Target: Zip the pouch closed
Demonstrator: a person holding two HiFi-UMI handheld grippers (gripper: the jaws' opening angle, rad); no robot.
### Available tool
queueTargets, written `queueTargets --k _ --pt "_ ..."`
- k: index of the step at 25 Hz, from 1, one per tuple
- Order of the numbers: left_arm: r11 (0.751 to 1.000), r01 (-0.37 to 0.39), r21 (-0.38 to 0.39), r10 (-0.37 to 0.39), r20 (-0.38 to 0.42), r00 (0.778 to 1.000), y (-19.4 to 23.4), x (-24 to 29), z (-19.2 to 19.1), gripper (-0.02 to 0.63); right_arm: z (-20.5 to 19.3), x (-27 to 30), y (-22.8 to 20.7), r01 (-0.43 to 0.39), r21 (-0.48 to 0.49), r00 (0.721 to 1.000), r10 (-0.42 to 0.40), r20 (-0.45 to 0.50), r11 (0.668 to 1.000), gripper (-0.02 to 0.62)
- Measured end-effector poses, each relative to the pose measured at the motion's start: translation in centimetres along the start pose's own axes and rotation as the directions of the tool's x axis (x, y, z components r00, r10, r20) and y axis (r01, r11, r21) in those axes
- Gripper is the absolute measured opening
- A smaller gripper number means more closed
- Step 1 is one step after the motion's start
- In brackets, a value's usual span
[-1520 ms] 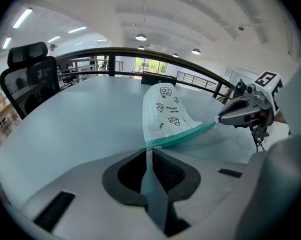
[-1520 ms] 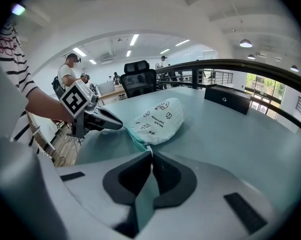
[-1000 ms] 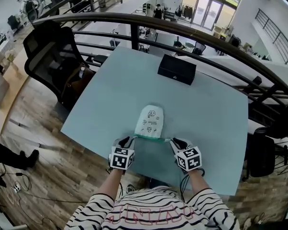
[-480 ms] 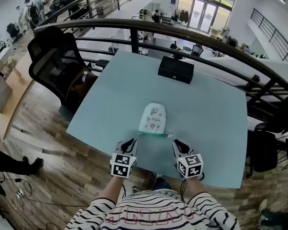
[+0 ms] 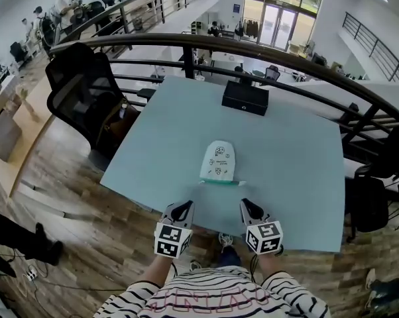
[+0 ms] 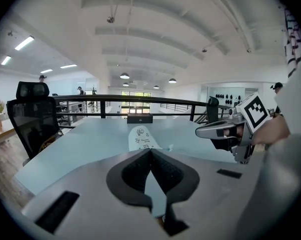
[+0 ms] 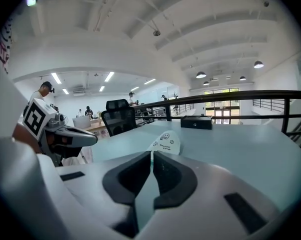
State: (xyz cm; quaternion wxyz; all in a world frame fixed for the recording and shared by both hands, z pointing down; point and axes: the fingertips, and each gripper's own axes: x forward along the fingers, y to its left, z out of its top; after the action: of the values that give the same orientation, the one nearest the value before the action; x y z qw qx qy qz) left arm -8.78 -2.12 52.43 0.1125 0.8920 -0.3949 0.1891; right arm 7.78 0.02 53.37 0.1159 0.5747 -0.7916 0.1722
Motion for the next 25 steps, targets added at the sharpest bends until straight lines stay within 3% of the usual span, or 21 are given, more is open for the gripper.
queueTargets --k 10,25 --pt "0.999 0.037 0.011 -0.037 0.025 0.999 -2.0 -3.7 -1.5 0.025 -0.7 -3.1 3.2 0.018 0.018 0.999 -0.018 0.041 1.0 0.034" --pt "0.998 0.068 0.006 -0.068 0.045 0.997 -3.7 -7.9 -3.5 0.025 -3.0 -5.3 7.6 0.026 0.055 1.0 -0.027 0.015 0.998 0.028"
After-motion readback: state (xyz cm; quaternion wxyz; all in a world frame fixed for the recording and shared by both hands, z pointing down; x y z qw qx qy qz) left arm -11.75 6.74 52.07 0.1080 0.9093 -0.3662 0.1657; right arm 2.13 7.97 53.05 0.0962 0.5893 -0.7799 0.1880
